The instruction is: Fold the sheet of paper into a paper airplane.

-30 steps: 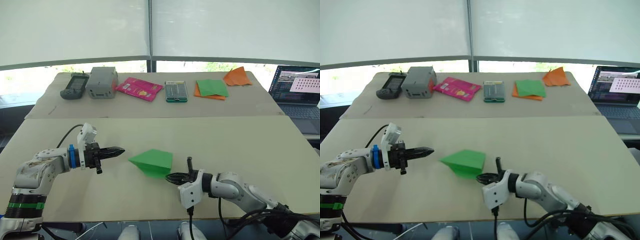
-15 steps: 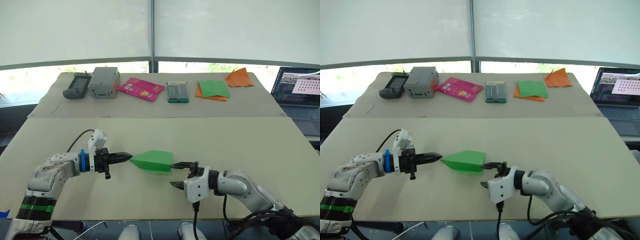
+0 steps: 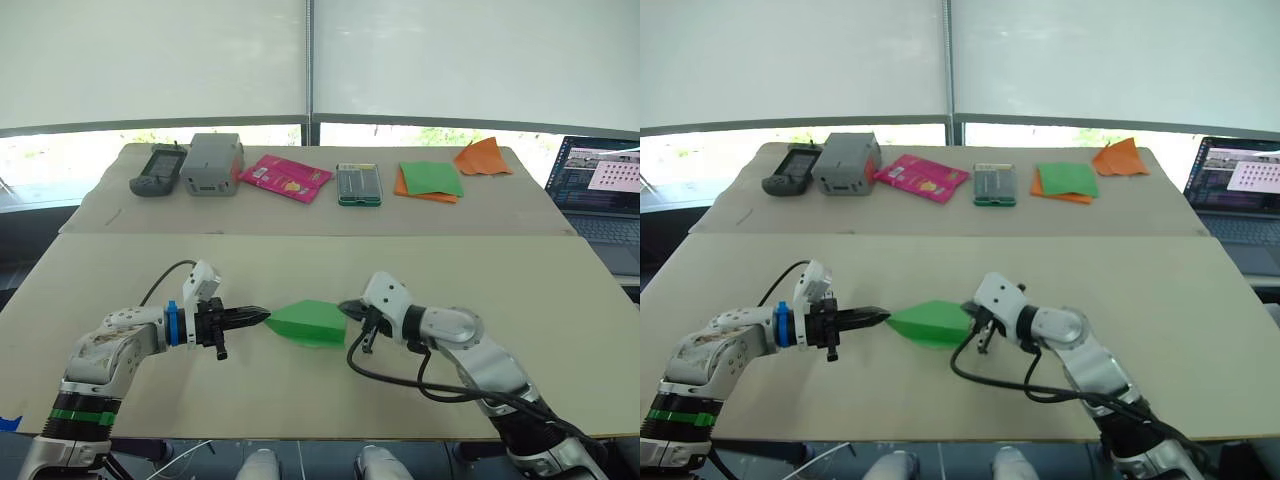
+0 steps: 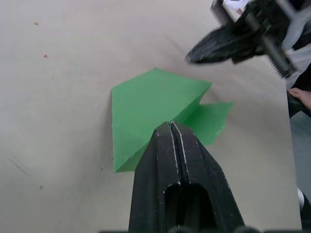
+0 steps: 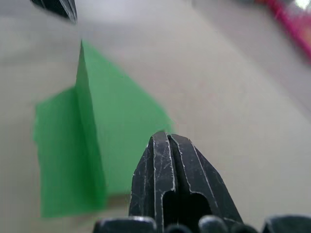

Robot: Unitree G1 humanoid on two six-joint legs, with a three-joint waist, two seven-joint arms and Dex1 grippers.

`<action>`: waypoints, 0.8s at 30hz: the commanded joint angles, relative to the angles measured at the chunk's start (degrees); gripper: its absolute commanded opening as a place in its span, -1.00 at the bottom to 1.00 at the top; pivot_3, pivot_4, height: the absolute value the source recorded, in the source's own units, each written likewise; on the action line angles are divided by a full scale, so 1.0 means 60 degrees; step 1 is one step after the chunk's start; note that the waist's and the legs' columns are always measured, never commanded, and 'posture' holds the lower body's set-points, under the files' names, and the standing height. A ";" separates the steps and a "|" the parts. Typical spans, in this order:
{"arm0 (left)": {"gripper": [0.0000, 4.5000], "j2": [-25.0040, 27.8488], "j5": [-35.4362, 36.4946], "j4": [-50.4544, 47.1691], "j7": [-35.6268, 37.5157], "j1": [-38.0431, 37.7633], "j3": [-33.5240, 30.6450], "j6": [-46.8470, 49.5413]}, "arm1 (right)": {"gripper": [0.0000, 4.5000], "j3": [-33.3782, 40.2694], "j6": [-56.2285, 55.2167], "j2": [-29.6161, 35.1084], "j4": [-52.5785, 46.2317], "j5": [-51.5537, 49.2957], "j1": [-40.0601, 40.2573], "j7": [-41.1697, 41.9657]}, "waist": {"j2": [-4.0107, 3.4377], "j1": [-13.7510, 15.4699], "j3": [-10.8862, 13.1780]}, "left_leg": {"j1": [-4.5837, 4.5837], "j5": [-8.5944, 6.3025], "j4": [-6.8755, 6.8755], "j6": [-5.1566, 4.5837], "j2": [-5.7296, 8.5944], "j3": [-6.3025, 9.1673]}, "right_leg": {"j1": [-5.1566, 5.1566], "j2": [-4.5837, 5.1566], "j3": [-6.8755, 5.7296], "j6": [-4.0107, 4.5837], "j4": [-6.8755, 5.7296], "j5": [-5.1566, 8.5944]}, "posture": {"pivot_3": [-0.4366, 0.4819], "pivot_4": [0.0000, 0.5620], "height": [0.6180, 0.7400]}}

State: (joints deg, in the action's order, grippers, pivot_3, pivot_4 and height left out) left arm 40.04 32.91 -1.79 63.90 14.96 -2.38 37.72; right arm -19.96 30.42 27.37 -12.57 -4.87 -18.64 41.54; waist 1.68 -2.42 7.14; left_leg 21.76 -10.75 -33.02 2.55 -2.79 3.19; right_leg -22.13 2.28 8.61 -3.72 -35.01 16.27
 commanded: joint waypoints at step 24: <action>-1.00 0.0214 -0.0545 -0.0350 0.0130 -0.0374 0.0251 -0.0571 | -0.99 -0.1534 0.0537 -0.1113 -0.1176 0.0797 0.0035 -0.0423 | -0.0001 -0.0037 -0.0001 | -0.0006 0.0000 0.0002 0.0000 -0.0001 0.0002 | -0.0004 -0.0004 -0.0001 -0.0007 -0.0001 -0.0003 | -0.05 -0.47 1.00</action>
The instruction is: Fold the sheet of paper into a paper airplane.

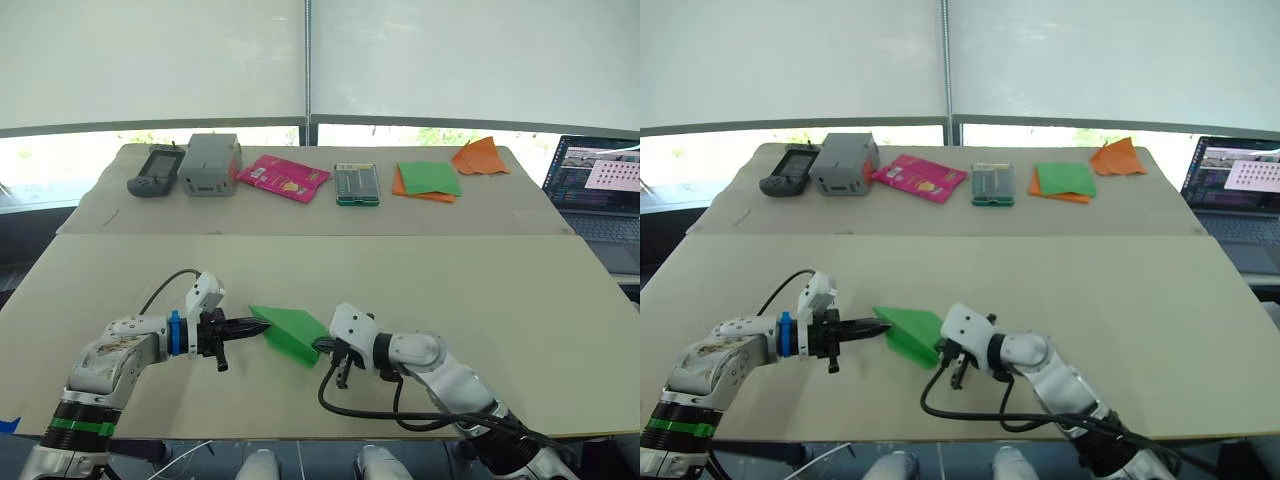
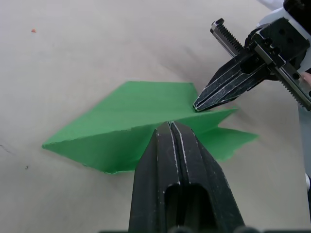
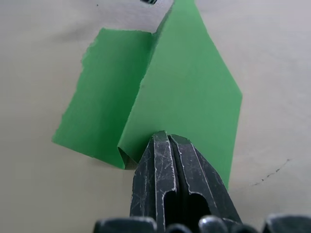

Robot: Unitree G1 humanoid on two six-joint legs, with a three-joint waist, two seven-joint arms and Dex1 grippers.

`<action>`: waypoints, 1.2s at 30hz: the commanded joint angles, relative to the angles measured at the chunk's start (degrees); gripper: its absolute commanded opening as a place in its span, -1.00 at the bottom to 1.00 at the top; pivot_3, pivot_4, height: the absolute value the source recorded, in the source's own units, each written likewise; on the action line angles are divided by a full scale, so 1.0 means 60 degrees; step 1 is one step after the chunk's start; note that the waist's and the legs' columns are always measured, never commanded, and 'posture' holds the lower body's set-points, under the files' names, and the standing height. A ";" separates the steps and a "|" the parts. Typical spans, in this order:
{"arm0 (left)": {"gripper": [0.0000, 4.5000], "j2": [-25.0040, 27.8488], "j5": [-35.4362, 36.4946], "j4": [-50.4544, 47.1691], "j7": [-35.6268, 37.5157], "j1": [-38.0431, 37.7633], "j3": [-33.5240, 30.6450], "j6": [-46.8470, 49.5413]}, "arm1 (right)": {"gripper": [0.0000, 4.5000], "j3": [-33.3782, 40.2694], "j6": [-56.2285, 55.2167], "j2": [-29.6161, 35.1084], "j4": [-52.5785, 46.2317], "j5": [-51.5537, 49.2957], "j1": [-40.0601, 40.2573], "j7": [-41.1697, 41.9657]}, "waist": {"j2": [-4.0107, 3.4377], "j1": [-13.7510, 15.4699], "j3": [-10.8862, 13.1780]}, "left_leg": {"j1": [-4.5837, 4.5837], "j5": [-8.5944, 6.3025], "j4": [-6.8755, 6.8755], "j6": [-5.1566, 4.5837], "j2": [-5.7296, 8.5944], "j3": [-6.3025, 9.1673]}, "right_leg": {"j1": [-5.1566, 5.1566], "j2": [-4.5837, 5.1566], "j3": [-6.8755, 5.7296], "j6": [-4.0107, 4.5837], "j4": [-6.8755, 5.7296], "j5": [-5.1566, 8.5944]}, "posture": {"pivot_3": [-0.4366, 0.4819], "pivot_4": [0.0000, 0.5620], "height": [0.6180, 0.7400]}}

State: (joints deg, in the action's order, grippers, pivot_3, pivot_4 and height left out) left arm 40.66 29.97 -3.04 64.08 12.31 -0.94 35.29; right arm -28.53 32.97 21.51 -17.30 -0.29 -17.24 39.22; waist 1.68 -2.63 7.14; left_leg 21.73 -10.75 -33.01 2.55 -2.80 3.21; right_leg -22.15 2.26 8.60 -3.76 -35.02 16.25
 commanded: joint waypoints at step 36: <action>-1.00 0.0249 -0.1918 0.0418 0.0314 -0.0932 0.1575 -0.2031 | -0.99 -0.0398 0.0206 -0.0820 -0.0160 -0.0457 -0.0641 0.0637 | -0.0052 -0.0012 -0.0063 | -0.0011 0.0000 0.0000 -0.0001 -0.0002 -0.0003 | 0.0006 -0.0001 0.0001 0.0001 -0.0005 0.0000 | -0.05 -0.47 1.00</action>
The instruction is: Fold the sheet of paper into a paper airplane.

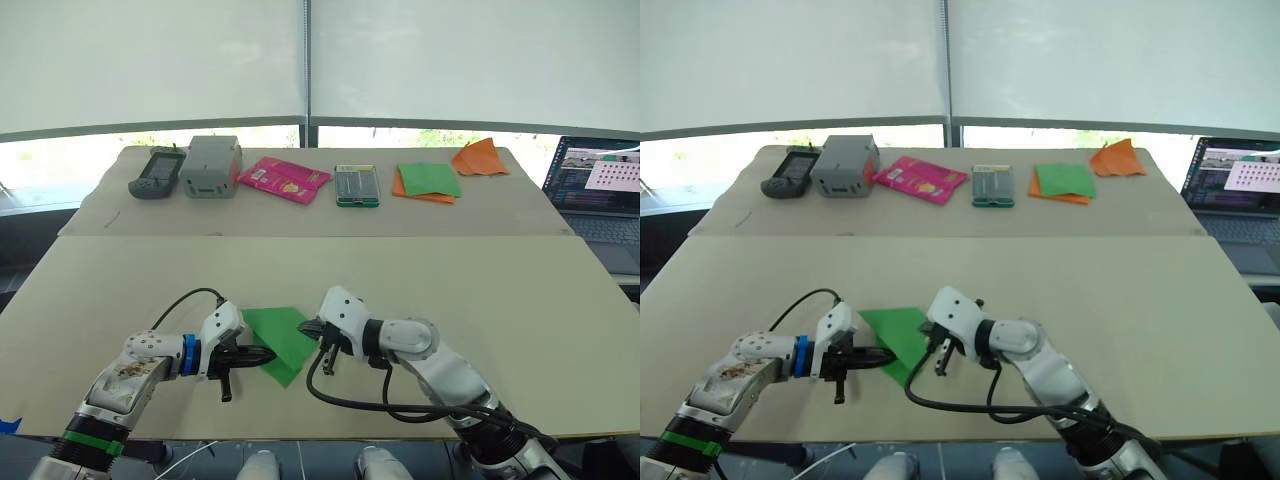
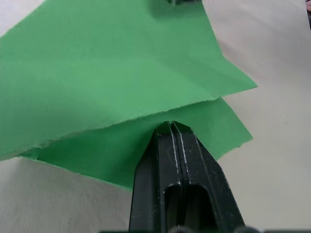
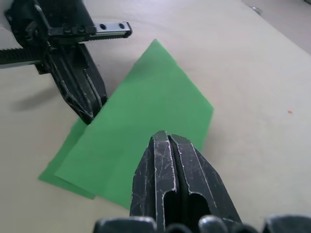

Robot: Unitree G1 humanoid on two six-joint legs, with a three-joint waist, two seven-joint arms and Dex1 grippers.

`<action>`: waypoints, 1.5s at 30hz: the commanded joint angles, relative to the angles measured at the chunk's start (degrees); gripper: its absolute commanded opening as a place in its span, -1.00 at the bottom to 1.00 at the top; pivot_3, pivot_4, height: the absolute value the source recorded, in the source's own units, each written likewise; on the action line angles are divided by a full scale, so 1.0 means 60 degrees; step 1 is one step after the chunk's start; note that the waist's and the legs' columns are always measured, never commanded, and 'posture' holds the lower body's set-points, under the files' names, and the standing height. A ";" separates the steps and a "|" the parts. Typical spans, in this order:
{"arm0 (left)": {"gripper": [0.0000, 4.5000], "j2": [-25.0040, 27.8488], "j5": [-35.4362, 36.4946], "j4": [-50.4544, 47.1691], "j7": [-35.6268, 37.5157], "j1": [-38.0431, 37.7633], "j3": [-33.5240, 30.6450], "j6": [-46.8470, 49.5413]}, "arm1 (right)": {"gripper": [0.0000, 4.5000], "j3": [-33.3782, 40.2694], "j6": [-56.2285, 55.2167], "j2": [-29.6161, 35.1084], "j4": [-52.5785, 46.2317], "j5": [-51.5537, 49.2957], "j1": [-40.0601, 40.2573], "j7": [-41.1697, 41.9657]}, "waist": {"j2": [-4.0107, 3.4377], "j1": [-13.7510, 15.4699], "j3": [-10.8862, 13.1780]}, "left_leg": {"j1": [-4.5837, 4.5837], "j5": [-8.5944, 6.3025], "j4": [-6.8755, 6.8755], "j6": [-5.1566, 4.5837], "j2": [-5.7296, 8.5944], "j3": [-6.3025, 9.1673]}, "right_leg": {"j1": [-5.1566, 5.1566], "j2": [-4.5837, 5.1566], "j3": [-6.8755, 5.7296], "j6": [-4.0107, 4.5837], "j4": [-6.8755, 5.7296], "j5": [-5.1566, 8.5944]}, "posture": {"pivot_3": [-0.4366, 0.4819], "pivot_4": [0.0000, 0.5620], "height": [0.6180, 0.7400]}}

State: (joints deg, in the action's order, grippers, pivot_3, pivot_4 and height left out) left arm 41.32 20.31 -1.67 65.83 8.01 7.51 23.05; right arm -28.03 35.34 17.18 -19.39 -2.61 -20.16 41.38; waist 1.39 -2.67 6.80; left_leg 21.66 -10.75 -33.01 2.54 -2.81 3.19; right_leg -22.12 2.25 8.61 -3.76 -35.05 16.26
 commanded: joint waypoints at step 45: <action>-1.00 0.0449 -0.0683 0.0828 0.0186 -0.0030 0.0230 -0.0415 | -0.99 0.0380 0.0030 -0.0310 0.0403 -0.0110 0.0490 -0.0682 | 0.0012 -0.0130 -0.0069 | -0.0030 -0.0001 0.0014 0.0001 -0.0008 -0.0001 | 0.0002 -0.0009 0.0002 0.0014 -0.0011 0.0009 | -0.05 -0.47 1.00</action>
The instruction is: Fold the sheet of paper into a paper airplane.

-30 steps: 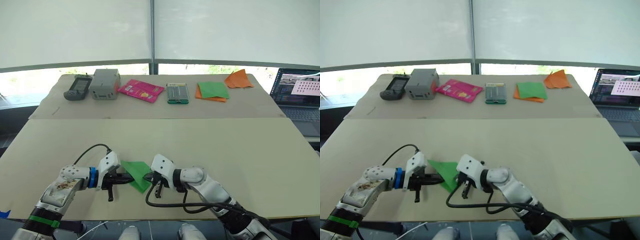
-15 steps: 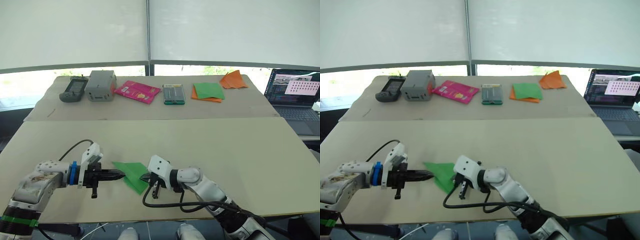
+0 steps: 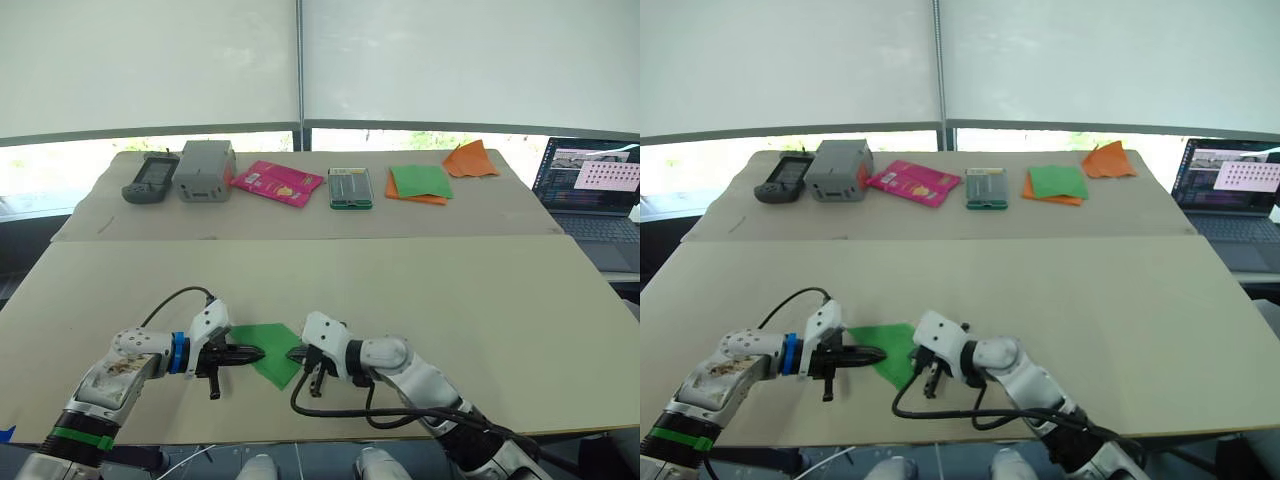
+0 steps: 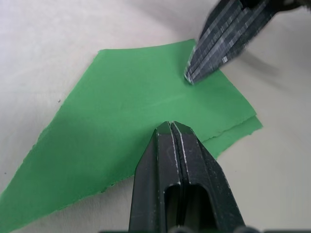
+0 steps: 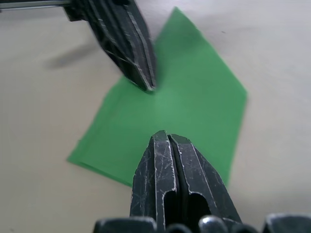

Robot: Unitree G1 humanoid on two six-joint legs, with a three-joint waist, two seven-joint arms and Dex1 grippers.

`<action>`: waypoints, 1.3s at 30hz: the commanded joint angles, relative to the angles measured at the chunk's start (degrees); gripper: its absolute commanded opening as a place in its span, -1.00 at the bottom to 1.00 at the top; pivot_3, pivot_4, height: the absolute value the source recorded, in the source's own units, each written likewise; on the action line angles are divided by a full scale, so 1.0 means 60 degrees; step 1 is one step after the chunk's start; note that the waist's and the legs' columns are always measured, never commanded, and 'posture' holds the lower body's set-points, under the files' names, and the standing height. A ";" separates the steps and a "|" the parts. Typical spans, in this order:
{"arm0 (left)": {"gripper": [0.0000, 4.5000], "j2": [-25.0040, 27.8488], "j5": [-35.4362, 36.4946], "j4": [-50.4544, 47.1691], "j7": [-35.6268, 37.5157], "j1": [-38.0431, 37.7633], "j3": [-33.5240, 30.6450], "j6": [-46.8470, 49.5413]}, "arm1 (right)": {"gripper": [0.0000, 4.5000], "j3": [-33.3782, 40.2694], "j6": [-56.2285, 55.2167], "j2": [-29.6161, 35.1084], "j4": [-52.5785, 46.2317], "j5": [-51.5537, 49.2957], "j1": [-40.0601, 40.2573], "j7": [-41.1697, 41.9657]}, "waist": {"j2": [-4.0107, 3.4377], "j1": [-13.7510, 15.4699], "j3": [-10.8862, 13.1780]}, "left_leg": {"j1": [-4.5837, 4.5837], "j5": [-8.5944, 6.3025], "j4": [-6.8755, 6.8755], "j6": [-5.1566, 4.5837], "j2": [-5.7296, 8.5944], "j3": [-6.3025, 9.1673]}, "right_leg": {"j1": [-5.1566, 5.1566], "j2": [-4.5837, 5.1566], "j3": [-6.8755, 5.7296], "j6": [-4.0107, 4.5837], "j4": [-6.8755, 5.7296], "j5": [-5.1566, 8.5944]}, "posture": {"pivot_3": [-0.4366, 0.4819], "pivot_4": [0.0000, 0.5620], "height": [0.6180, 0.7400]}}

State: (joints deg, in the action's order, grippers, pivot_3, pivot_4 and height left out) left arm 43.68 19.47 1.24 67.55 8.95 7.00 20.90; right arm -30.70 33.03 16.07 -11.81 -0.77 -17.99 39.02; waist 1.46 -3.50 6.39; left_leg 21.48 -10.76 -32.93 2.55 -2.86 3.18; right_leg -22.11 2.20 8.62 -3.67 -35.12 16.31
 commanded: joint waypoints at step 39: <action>-1.00 -0.0265 -0.0480 -0.0202 -0.0726 -0.0484 0.0282 0.0196 | -0.31 0.5915 0.6880 -0.5014 -0.0120 -0.7849 0.1524 -0.4467 | -0.0016 -0.0101 -0.0050 | -0.0002 -0.0045 0.0016 0.0072 -0.0003 0.0003 | -0.0006 0.0013 0.0000 0.0003 0.0010 0.0003 | -0.05 -0.47 1.00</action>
State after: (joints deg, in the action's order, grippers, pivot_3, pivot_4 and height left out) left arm 42.37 18.33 -0.96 64.15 6.99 7.09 20.27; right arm 6.70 74.62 -4.59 -15.18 -46.83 -8.34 13.36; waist 1.36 -4.11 6.09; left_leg 21.47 -11.03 -32.82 2.99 -2.88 3.20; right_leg -22.15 2.28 8.62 -3.66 -35.06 16.33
